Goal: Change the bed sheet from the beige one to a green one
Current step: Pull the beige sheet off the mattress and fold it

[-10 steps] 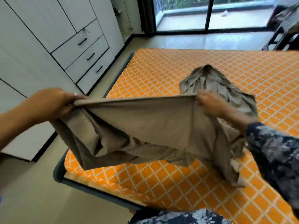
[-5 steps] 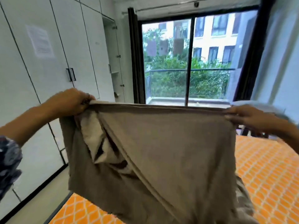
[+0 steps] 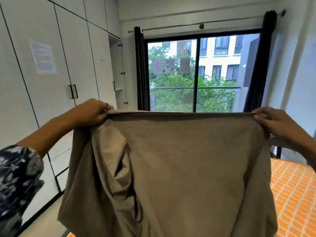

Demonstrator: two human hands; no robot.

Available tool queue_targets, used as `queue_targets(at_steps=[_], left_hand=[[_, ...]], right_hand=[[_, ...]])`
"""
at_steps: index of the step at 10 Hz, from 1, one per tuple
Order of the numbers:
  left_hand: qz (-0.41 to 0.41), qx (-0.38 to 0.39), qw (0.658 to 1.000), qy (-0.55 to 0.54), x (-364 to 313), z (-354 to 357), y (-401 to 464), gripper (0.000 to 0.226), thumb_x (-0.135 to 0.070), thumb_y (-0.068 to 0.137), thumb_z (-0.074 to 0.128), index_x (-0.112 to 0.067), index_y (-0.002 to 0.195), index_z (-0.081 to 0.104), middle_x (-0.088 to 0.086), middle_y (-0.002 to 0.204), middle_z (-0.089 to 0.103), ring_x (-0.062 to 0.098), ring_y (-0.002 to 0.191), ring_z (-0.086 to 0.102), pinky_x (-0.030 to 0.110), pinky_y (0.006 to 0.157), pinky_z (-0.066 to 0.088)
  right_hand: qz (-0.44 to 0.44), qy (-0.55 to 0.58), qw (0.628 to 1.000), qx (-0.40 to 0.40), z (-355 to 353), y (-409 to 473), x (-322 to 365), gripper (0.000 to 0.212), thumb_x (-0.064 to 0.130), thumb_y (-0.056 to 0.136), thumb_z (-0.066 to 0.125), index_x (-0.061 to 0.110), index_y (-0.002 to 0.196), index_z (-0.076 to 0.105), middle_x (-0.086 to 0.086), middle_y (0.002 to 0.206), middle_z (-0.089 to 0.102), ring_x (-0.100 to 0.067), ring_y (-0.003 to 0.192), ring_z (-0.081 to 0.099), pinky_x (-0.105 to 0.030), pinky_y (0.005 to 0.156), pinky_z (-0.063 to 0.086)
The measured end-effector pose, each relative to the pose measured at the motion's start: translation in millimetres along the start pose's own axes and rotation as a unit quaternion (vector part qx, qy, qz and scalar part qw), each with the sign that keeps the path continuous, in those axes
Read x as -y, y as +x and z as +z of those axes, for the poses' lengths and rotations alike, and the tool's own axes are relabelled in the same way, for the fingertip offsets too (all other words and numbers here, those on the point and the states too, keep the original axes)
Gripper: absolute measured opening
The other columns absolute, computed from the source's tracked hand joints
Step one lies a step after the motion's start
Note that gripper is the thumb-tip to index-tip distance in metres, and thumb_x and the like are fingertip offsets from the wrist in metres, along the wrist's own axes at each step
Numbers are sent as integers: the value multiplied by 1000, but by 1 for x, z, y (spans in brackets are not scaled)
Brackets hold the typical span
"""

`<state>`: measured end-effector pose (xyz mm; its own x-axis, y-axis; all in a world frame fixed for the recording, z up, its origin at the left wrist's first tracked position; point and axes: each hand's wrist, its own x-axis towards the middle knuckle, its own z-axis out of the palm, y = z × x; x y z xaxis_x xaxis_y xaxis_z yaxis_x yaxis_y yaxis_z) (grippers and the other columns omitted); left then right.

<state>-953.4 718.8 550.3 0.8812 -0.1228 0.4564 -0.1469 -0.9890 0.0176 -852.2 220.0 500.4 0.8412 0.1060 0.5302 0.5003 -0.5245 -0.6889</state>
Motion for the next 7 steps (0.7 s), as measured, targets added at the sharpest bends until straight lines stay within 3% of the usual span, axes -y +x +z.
queue_targets(at_steps=[1, 2, 3, 4, 5, 6, 7], left_hand=[[-41, 37, 998, -14, 8, 15, 4, 27, -9, 90, 61, -4, 117, 67, 18, 111, 68, 30, 98, 63, 29, 84, 41], [-79, 97, 992, -19, 27, 28, -3, 27, -29, 86, 68, -13, 107, 71, 14, 101, 68, 21, 85, 56, 27, 77, 36], [-157, 89, 983, -33, 68, 24, -21, 21, -35, 80, 72, -20, 94, 73, 9, 80, 71, 22, 77, 58, 29, 70, 37], [-268, 75, 960, -42, 169, 37, -33, 40, -65, 74, 64, -28, 85, 72, 6, 63, 68, 28, 67, 61, 30, 65, 46], [-278, 53, 958, -48, 241, 74, -46, 71, -91, 62, 43, -28, 76, 71, 3, 61, 68, 25, 63, 66, 34, 69, 55], [-282, 30, 957, -63, 157, 71, -60, 38, -47, 88, 59, -14, 73, 71, 13, 63, 64, 36, 68, 64, 47, 75, 54], [-291, 8, 954, -75, 133, 79, -57, 40, -42, 96, 52, -17, 70, 68, 17, 62, 60, 35, 67, 56, 41, 74, 45]], right_hand=[[2, -91, 996, -10, 19, 5, -4, 11, 8, 93, 58, 2, 97, 66, -22, 95, 67, -32, 88, 63, -23, 69, 44], [19, -148, 987, -57, 33, 8, -3, 16, 7, 91, 58, 1, 102, 69, -24, 96, 67, -30, 88, 61, -31, 75, 39], [78, -184, 974, -108, 10, 19, -5, 25, 6, 84, 57, -1, 105, 69, -29, 101, 66, -31, 90, 65, -23, 73, 49], [141, -189, 966, -107, -47, 51, -86, 27, 24, 67, 54, 10, 87, 67, -28, 92, 64, -12, 56, 57, -10, 45, 42], [118, -224, 960, -118, -47, 34, -94, 23, 24, 69, 51, 32, 77, 71, -34, 97, 63, -4, 58, 61, -10, 53, 44], [117, -240, 957, -114, 7, -7, -32, 25, 14, 82, 57, 1, 98, 71, -29, 100, 66, -36, 95, 64, -33, 80, 49], [105, -227, 959, -132, 17, -13, -24, 29, 11, 86, 55, -4, 108, 67, -30, 106, 65, -41, 104, 60, -39, 89, 45]])
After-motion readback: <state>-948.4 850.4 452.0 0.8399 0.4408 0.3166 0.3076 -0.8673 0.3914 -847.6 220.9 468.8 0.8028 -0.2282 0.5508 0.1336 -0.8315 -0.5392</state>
